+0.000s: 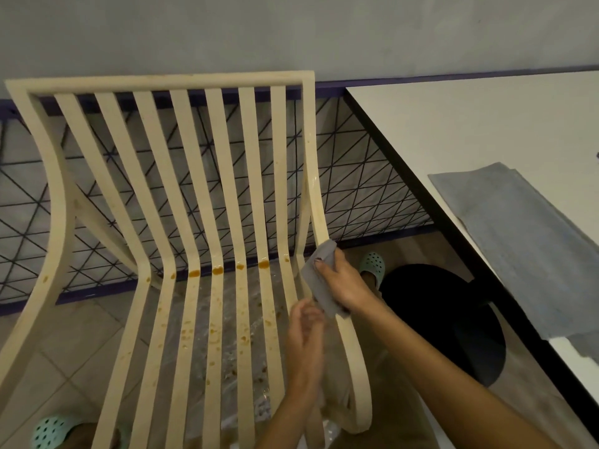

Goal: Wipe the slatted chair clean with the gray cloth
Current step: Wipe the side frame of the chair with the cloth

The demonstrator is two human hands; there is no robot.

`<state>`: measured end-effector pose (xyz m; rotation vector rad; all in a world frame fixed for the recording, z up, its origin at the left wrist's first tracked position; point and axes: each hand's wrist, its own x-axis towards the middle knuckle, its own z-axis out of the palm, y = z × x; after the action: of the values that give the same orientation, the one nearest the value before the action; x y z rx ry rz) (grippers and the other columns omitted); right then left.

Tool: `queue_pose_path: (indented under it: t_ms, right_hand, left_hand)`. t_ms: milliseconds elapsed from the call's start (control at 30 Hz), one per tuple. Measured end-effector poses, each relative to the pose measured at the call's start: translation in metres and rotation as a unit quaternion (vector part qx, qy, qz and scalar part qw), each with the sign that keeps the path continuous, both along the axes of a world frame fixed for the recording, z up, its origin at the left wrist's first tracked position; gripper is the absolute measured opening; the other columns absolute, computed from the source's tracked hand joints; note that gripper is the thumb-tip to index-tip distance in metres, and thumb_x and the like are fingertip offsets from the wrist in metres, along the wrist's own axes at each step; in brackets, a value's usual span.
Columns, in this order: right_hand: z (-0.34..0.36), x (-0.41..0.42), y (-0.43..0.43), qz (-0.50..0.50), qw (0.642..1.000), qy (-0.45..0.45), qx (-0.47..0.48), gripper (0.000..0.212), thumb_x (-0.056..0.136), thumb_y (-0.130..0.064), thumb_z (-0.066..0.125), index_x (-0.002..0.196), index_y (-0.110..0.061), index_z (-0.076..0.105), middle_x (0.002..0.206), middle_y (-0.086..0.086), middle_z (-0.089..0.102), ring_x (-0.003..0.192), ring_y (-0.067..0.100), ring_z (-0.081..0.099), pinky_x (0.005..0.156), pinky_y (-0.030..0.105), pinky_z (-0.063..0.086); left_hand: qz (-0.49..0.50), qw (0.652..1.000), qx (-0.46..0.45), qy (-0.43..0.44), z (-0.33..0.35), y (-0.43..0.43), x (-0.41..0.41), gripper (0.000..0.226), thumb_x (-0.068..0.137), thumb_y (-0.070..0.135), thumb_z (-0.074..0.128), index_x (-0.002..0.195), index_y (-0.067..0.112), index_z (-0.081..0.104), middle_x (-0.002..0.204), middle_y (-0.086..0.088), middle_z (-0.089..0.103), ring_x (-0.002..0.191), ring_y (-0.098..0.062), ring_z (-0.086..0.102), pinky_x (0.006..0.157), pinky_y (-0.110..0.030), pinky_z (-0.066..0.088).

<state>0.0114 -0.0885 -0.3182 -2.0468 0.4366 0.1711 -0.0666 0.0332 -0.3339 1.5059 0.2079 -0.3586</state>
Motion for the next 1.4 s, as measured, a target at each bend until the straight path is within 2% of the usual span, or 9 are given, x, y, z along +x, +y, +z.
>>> queue_pose_path:
  t_ms: [67, 167, 333, 500, 700, 833, 1000, 1133, 1400]
  right_hand:
    - [0.002, -0.007, -0.005, -0.037, 0.993, 0.003, 0.11, 0.039, 0.102, -0.027, 0.042, 0.138, -0.013, 0.042, 0.127, 0.009, 0.058, 0.116, 0.024, 0.057, 0.094, 0.035, 0.047]
    - [0.009, -0.017, -0.008, -0.067, 0.972, 0.001, 0.227, 0.049, 0.095, -0.003, 0.045, 0.143, -0.014, 0.041, 0.133, 0.011, 0.056, 0.111, 0.018, 0.06, 0.083, 0.022, 0.053]
    - [0.013, -0.03, -0.019, -0.182, 0.92, -0.066, 0.341, 0.055, 0.09, 0.007, 0.049, 0.138, -0.019, 0.044, 0.123, 0.001, 0.06, 0.108, 0.013, 0.061, 0.084, 0.025, 0.053]
    - [-0.01, -0.05, -0.011, -0.246, 0.933, -0.001, 0.262, 0.046, 0.092, -0.013, 0.058, 0.135, -0.02, 0.043, 0.118, 0.003, 0.06, 0.109, 0.019, 0.057, 0.091, 0.036, 0.046]
    - [-0.001, -0.027, 0.01, -0.112, 0.962, 0.061, 0.242, 0.03, 0.087, -0.005, 0.064, 0.115, -0.007, 0.052, 0.097, 0.013, 0.066, 0.072, 0.023, 0.067, 0.043, 0.017, 0.045]
    - [0.008, -0.002, 0.007, -0.09, 0.986, 0.059, 0.127, 0.006, 0.085, 0.001, 0.056, 0.09, 0.002, 0.057, 0.067, 0.018, 0.062, 0.033, 0.011, 0.054, 0.037, 0.016, 0.039]
    - [0.01, 0.008, 0.01, -0.088, 0.992, 0.071, 0.05, 0.013, 0.09, -0.011, 0.051, 0.079, -0.005, 0.057, 0.057, 0.015, 0.06, 0.035, 0.016, 0.053, 0.036, 0.018, 0.039]
    - [0.009, 0.007, 0.01, -0.093, 0.994, 0.053, 0.029, 0.018, 0.087, -0.007, 0.051, 0.07, -0.012, 0.053, 0.057, 0.01, 0.057, 0.042, 0.022, 0.058, 0.032, 0.016, 0.034]
    - [0.002, 0.012, 0.014, -0.103, 0.994, 0.036, 0.021, 0.015, 0.078, -0.004, 0.052, 0.091, -0.005, 0.059, 0.08, 0.017, 0.065, 0.064, 0.035, 0.065, 0.044, 0.038, 0.053]
  left_hand:
    - [0.04, 0.991, 0.052, -0.113, 0.006, 0.004, 0.012, 0.026, 0.098, 0.018, 0.052, 0.118, 0.035, 0.054, 0.115, 0.011, 0.056, 0.101, -0.003, 0.057, 0.077, -0.018, 0.048]
    - [-0.041, 0.969, 0.121, -0.21, 0.017, -0.013, 0.039, 0.029, 0.098, 0.017, 0.052, 0.124, 0.027, 0.055, 0.122, 0.012, 0.048, 0.109, 0.001, 0.05, 0.087, -0.012, 0.044]
    - [-0.098, 0.954, 0.227, -0.17, 0.021, -0.041, 0.081, 0.036, 0.095, 0.027, 0.055, 0.129, 0.016, 0.049, 0.128, 0.002, 0.039, 0.109, -0.006, 0.043, 0.09, -0.019, 0.037]
    - [-0.132, 0.946, 0.274, -0.111, 0.018, -0.042, 0.128, 0.036, 0.089, 0.031, 0.067, 0.109, 0.014, 0.043, 0.104, -0.005, 0.055, 0.089, -0.021, 0.059, 0.064, -0.024, 0.042]
    - [-0.144, 0.921, 0.351, -0.09, 0.034, -0.058, 0.183, 0.031, 0.099, 0.026, 0.044, 0.118, 0.003, 0.055, 0.115, -0.015, 0.06, 0.1, -0.032, 0.059, 0.074, -0.034, 0.046]
    - [-0.18, 0.907, 0.377, -0.058, 0.032, -0.075, 0.191, 0.033, 0.096, 0.029, 0.047, 0.114, 0.003, 0.056, 0.102, -0.01, 0.059, 0.089, -0.028, 0.057, 0.07, -0.03, 0.042]
    - [-0.171, 0.905, 0.383, -0.075, 0.01, -0.081, 0.188, 0.048, 0.096, 0.039, 0.046, 0.127, 0.004, 0.036, 0.109, -0.013, 0.061, 0.092, -0.033, 0.062, 0.08, -0.043, 0.054]
    - [-0.144, 0.899, 0.397, -0.114, 0.014, -0.084, 0.197, 0.043, 0.1, 0.037, 0.04, 0.125, 0.003, 0.036, 0.098, -0.012, 0.056, 0.088, -0.034, 0.061, 0.065, -0.039, 0.047]
    - [-0.112, 0.9, 0.389, -0.165, 0.02, -0.082, 0.201, 0.044, 0.102, 0.047, 0.031, 0.118, 0.006, 0.037, 0.097, -0.014, 0.058, 0.089, -0.034, 0.061, 0.064, -0.037, 0.038]
